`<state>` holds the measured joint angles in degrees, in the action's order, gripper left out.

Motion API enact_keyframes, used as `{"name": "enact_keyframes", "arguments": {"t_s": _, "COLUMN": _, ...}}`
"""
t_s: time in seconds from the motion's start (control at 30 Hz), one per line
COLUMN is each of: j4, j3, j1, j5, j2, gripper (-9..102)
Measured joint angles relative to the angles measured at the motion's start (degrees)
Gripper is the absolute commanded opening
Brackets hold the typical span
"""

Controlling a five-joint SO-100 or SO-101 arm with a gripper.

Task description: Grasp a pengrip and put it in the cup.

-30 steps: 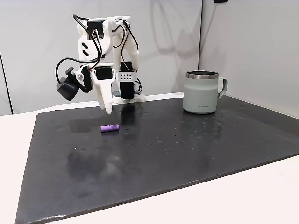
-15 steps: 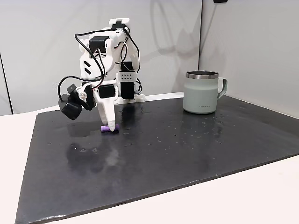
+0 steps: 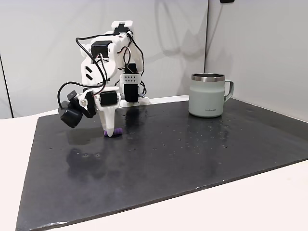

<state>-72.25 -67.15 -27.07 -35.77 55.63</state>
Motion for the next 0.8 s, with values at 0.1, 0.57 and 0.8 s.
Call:
{"name": "enact_keyframes", "arguments": {"t_s": 0.1, "j4": 0.0, "j3": 1.4, "j1": 0.0, "j5": 1.1, "j2": -0.7, "gripper": 1}}
{"name": "enact_keyframes", "arguments": {"t_s": 0.57, "j4": -7.0, "j3": 6.9, "j1": -0.2, "j5": 2.8, "j2": 2.4, "gripper": 0}}
{"name": "enact_keyframes", "arguments": {"t_s": 0.8, "j4": -17.5, "j3": 9.4, "j1": -0.1, "j5": 3.0, "j2": 14.2, "gripper": 0}}
